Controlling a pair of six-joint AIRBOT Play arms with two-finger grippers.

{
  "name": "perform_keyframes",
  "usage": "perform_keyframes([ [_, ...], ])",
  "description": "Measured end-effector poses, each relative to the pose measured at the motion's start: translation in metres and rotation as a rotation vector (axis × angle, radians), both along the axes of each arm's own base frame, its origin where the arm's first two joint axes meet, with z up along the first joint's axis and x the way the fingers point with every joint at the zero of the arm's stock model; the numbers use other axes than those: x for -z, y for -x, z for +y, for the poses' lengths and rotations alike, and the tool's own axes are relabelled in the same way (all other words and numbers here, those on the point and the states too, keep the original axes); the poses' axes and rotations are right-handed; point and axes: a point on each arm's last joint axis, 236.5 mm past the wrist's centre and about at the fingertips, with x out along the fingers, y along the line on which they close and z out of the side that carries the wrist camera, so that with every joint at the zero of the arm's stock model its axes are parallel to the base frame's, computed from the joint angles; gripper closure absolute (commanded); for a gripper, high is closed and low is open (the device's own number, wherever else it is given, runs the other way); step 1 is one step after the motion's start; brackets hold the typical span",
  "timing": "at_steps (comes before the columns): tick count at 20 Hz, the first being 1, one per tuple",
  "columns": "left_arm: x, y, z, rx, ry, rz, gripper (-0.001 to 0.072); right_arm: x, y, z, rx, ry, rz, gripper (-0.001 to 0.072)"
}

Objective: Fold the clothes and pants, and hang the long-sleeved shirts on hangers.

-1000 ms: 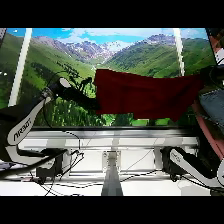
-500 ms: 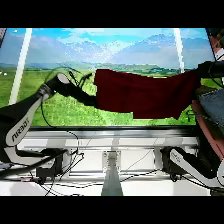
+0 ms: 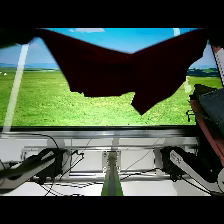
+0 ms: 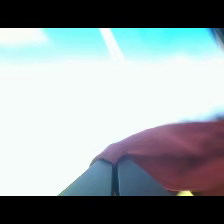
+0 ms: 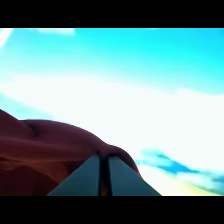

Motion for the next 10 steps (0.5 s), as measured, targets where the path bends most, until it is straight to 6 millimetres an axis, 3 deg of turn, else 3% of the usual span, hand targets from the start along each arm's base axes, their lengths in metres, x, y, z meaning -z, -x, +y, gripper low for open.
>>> perform_keyframes([
  [3, -0.095, 0.042, 0.045, -0.198, -0.035, -0.269, 0.068, -0.083, 0.034, 0.01, 0.003, 0.032, -0.223, 0.0695],
  [6, -0.173, 0.102, 0.067, -0.368, -0.087, -0.514, 0.0681, -0.151, 0.091, 0.024, 0.004, 0.069, -0.42, 0.0695],
  [8, -0.212, 0.143, 0.075, -0.478, -0.137, -0.658, 0.068, -0.186, 0.135, 0.035, 0.002, 0.091, -0.537, 0.0695],
  [10, -0.238, 0.179, 0.076, -0.565, -0.198, -0.763, 0.068, -0.213, 0.175, 0.043, 0.009, 0.107, -0.644, 0.0696],
])
